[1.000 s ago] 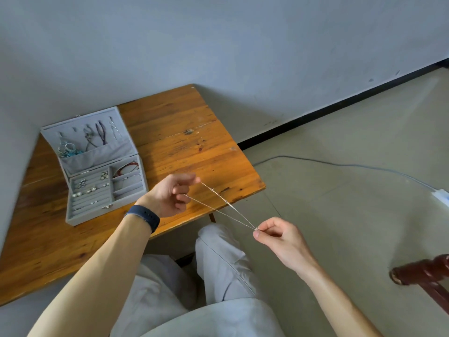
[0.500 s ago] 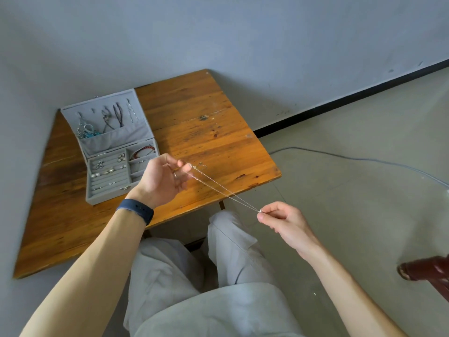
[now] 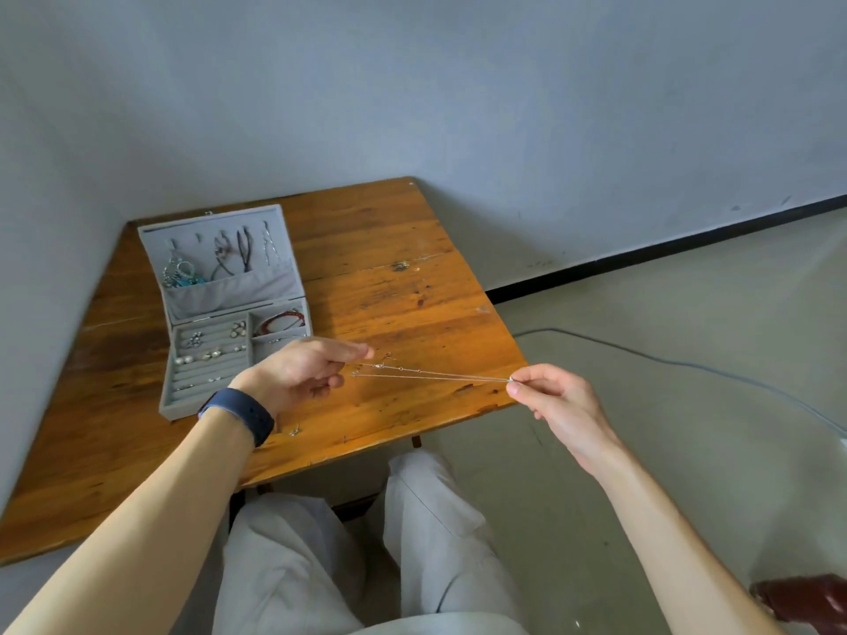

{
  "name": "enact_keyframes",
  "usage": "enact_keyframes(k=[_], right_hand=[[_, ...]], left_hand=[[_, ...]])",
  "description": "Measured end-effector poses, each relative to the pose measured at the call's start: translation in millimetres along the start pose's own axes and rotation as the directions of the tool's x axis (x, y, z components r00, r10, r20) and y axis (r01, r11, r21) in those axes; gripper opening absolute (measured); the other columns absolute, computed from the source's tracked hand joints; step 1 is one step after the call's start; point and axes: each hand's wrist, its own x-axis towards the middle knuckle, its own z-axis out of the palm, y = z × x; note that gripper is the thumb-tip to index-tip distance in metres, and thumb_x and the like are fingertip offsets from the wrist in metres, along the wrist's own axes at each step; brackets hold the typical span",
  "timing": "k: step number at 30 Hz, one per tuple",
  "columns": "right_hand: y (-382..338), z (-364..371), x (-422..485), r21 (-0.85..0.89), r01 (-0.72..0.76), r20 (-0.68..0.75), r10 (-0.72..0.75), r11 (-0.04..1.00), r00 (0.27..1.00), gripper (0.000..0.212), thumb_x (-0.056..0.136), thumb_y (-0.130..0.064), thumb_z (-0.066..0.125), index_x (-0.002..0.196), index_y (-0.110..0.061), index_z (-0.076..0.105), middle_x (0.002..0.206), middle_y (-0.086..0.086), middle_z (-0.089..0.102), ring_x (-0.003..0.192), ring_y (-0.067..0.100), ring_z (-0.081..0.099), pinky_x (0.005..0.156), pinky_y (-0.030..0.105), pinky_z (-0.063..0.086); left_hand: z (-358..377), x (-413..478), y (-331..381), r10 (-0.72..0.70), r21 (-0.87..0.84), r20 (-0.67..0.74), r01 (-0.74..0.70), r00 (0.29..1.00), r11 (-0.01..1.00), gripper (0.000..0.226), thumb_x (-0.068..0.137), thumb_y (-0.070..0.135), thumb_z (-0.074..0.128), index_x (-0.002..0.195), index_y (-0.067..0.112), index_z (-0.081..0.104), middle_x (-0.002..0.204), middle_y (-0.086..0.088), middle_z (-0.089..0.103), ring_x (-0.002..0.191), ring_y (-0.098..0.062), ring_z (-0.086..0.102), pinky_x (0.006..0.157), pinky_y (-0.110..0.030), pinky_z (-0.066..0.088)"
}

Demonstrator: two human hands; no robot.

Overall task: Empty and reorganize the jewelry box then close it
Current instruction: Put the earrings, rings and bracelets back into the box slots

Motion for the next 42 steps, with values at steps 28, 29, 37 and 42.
enact_keyframes(k=[28, 29, 37, 42], right_hand=[[-7, 14, 63, -0.063, 0.012, 0.064, -0.008, 0.998, 0.998, 0.011, 0.084, -0.022, 0.078, 0.087, -0.033, 0.075, 0.09, -0.008, 0.076, 0.08, 0.0, 0.068, 0.063, 0.012, 0.049], [-9, 16, 63, -0.068, 0.041, 0.066, -0.036, 0.997, 0.997, 0.012, 0.084, -0.023, 0.078, 0.087, -0.033, 0.075, 0.09, -0.008, 0.076, 0.082, 0.0, 0.068, 0.065, 0.013, 0.049], [-33, 30, 69, -0.227, 0.299, 0.004, -0.306, 0.927, 0.952, 0.012, 0.086, -0.028, 0.076, 0.092, -0.039, 0.073, 0.092, -0.019, 0.073, 0.088, 0.006, 0.067, 0.077, 0.02, 0.053], [-46, 17, 78, -0.096, 0.189, -0.022, -0.192, 0.977, 0.981, 0.015, 0.09, -0.022, 0.071, 0.094, -0.035, 0.077, 0.093, -0.017, 0.074, 0.081, -0.006, 0.064, 0.07, 0.013, 0.05]], left_hand=[[-5, 61, 16, 0.052, -0.054, -0.001, -0.052, 0.999, 0.997, 0.052, 0.062, 0.058, 0.084, 0.104, 0.028, 0.079, 0.063, 0.007, 0.053, 0.061, -0.01, 0.053, 0.058, -0.025, 0.036], [-3, 63, 19, 0.065, -0.087, -0.039, -0.068, 0.997, 0.994, 0.047, 0.066, 0.058, 0.082, 0.103, 0.028, 0.079, 0.07, 0.008, 0.056, 0.067, -0.01, 0.056, 0.059, -0.025, 0.037], [5, 74, 61, 0.095, -0.221, -0.306, -0.168, 0.947, 0.961, 0.017, 0.082, 0.042, 0.074, 0.091, 0.03, 0.082, 0.108, 0.016, 0.073, 0.103, -0.014, 0.058, 0.078, -0.031, 0.042], [-1, 69, 74, 0.36, 0.081, -0.147, -0.352, 0.921, 0.933, 0.018, 0.085, 0.042, 0.062, 0.09, 0.032, 0.076, 0.105, 0.019, 0.071, 0.11, -0.008, 0.059, 0.085, -0.034, 0.041]])
